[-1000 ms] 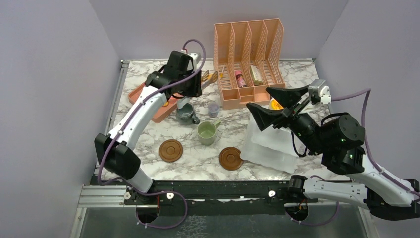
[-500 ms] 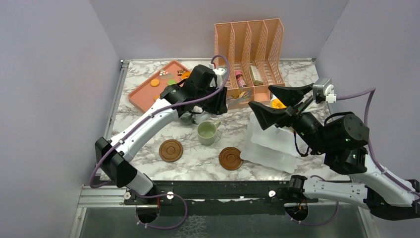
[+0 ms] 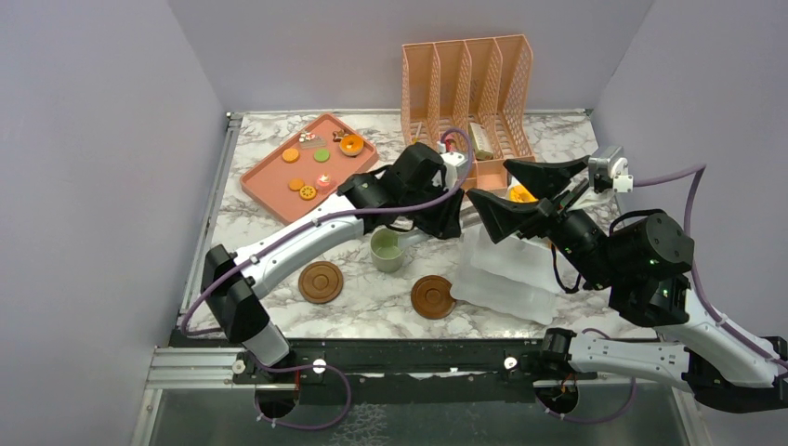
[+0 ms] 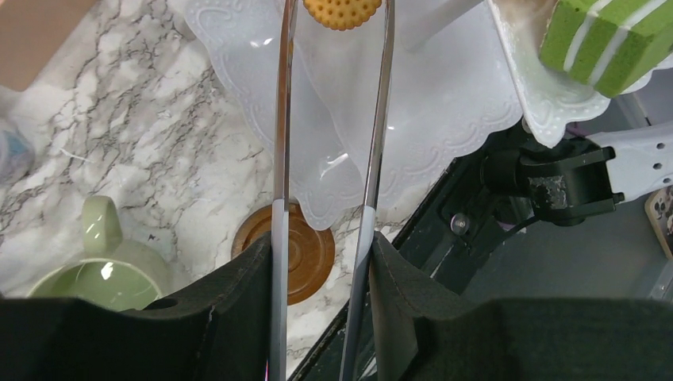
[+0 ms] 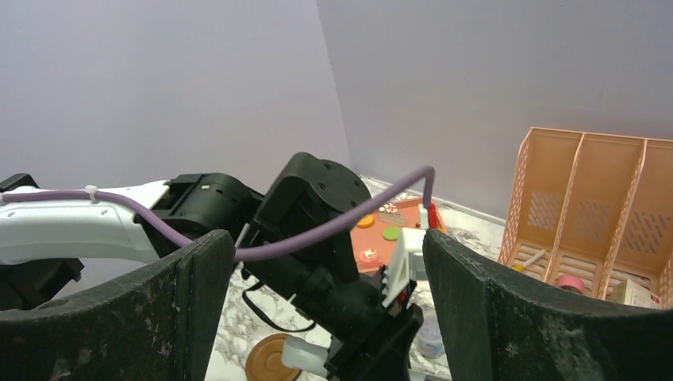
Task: Serve the afternoon tea
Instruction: Place the desert on the desert table.
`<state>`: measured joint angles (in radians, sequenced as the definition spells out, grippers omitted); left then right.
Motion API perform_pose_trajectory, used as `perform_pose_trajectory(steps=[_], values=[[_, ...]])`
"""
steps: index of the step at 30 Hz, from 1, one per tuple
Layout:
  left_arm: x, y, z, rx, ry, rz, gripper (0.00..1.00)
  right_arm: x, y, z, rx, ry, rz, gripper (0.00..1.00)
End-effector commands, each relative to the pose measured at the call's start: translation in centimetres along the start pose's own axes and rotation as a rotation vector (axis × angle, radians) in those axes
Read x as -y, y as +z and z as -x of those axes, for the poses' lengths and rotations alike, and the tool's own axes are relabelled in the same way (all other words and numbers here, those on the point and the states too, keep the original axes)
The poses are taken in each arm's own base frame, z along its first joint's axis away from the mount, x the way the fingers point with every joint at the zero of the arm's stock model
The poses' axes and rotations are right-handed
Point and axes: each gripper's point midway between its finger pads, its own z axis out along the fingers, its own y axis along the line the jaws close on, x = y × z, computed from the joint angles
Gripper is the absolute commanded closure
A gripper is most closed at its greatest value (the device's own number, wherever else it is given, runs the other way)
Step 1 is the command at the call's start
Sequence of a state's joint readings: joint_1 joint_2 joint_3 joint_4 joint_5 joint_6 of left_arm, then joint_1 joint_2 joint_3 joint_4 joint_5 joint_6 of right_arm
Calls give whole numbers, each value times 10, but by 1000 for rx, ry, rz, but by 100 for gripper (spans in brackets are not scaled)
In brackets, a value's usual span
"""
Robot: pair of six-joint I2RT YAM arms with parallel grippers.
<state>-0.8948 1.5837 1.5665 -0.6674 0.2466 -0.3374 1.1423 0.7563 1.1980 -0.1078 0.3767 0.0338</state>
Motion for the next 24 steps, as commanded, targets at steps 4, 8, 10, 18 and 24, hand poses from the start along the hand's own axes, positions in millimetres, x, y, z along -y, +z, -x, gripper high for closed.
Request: perform_pose_trajectory(steps=[4, 8, 10, 18, 24], values=[[31, 18, 19, 47, 83, -101, 67, -1, -2, 17, 37, 14, 8, 6], [34, 28, 18, 36, 98, -117, 67, -2, -1, 16, 38, 13, 11, 6], [38, 33, 17, 35, 107, -130, 67, -2, 0, 15, 38, 12, 10, 6], [47, 47, 23, 48, 147, -140, 67, -3, 0, 15, 39, 12, 17, 6], [50, 57, 25, 49, 159, -147, 67, -3, -1, 16, 41, 14, 17, 6]])
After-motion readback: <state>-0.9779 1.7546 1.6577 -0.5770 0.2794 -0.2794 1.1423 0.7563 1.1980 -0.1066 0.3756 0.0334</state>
